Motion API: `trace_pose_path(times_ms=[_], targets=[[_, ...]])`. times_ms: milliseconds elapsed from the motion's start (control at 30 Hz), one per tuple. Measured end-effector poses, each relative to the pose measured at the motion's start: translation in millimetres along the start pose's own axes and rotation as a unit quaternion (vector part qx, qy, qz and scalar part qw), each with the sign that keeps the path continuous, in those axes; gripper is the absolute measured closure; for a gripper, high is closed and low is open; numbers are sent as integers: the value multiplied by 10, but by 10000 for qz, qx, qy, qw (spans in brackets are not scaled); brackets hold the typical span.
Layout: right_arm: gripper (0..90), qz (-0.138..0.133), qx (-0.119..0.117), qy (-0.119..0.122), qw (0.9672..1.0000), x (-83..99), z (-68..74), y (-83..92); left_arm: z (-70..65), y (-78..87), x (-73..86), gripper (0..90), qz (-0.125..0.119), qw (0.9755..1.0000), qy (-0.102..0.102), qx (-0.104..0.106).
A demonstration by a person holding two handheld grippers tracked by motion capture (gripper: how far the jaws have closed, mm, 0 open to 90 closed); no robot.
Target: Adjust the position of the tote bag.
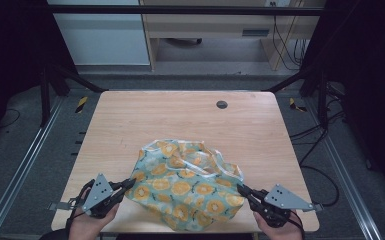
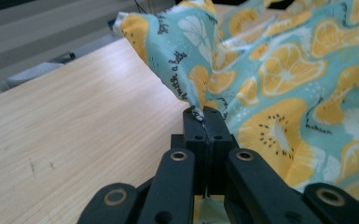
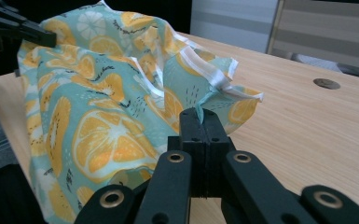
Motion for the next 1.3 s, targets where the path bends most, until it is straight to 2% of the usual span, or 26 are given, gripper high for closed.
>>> trace_pose_path(times_ms=[100, 133, 267, 300, 333, 367, 400, 433, 467, 500, 533, 600, 800, 967, 1000, 1033, 1067, 1133, 1200, 1300], targets=[[900, 24, -39, 20, 10000, 12, 2, 17, -29, -10, 18, 900, 96, 9999, -89, 77], [900, 82, -122, 10, 9999, 40, 9, 28, -51, -43, 58, 900, 273, 9994, -178, 116], [900, 307, -286, 119, 9991, 116, 39, 14, -88, -136, 149, 900, 681, 9968, -372, 195], [900, 307, -286, 119, 9991, 116, 39, 14, -88, -136, 149, 900, 681, 9968, -372, 195], [900, 463, -324, 165, 9983, 160, 43, -10, -95, -188, 193, 900, 872, 9948, -486, 197], [900, 516, -343, 195, 9979, 177, 43, -25, -95, -188, 193, 900, 872, 9948, -486, 197], [900, 587, -350, 228, 9974, 196, 43, -40, -107, -243, 234, 900, 1038, 9927, -557, 243], [900, 587, -350, 228, 9974, 196, 43, -40, -107, -243, 234, 900, 1038, 9927, -557, 243], [900, 754, -397, 278, 9960, 245, 52, -81, -106, -300, 267, 900, 1219, 9898, -701, 205], [900, 754, -397, 278, 9960, 245, 52, -81, -106, -300, 267, 900, 1219, 9898, -701, 205], [900, 890, -416, 342, 9946, 282, 59, -119, -87, -354, 283, 900, 1389, 9863, -876, 145], [900, 1056, -413, 425, 9926, 328, 57, -175, -72, -428, 303, 900, 1507, 9841, -931, 144], [899, 1509, -398, 494, 9865, 451, 16, -351, -70, -604, 390, 900, 1919, 9748, -1130, 134], [897, 1678, -335, 505, 9840, 500, -15, -424, -40, -687, 400, 900, 1979, 9740, -1094, 128], [896, 1711, -328, 500, 9834, 506, -21, -435, -31, -748, 413, 900, 2037, 9727, -1101, 142], [897, 1716, -320, 507, 9833, 508, -25, -451, -31, -748, 413, 900, 2037, 9727, -1101, 142], [896, 1740, -305, 521, 9829, 512, -32, -465, -31, -818, 429, 900, 2112, 9705, -1152, 132], [897, 1789, -267, 540, 9820, 524, -56, -493, -37, -873, 436, 900, 2151, 9696, -1161, 121], [897, 1806, -227, 516, 9819, 524, -75, -509, -32, -904, 435, 900, 2159, 9692, -1181, 101], [896, 1800, -172, 497, 9823, 522, -110, -534, -7, -909, 433, 900, 2126, 9704, -1141, 65]])
Point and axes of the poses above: each handheld gripper's, and its own axes: y roughly backward along the jaws, x roughly out of its underside, z roughly to its left, the point moved 7 cm from there along -y, roughly forward along the jaws, and after that the axes turned 7 degrees about x, right-handed, at the moved point
